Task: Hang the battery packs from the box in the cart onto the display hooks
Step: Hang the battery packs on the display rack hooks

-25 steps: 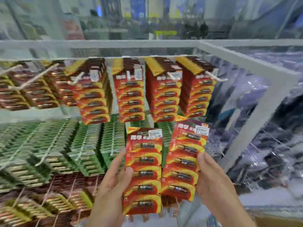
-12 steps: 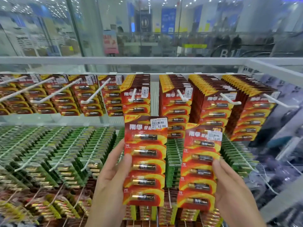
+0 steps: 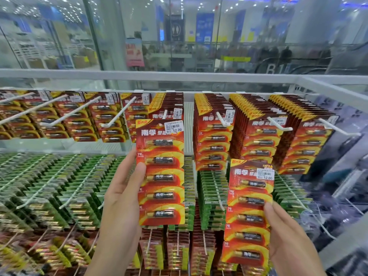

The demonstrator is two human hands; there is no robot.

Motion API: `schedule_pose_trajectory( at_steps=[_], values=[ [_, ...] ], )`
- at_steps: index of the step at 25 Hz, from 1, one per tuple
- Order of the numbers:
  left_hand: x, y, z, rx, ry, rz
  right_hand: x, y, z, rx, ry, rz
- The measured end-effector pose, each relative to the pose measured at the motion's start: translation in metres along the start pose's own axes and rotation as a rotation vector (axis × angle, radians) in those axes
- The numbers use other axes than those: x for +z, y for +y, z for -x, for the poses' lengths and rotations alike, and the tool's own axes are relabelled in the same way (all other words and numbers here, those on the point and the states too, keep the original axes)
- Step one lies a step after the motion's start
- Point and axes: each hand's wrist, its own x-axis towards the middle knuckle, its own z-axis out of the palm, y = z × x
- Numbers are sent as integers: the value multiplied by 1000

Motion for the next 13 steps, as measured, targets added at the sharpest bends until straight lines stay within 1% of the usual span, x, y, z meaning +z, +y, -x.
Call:
schedule_pose_trajectory(
  at_steps=[8,10,13],
  values=[
    [0,-7,-16,64,-10,-56,-1,-5,3,-63,-7,4],
    [4,-10,-29,84,-19,-74,-5,-11,0,-110,-1,7],
    [12,-16,-51,98,-21,-104,-13,-28,-4,-229,38,11]
  ],
)
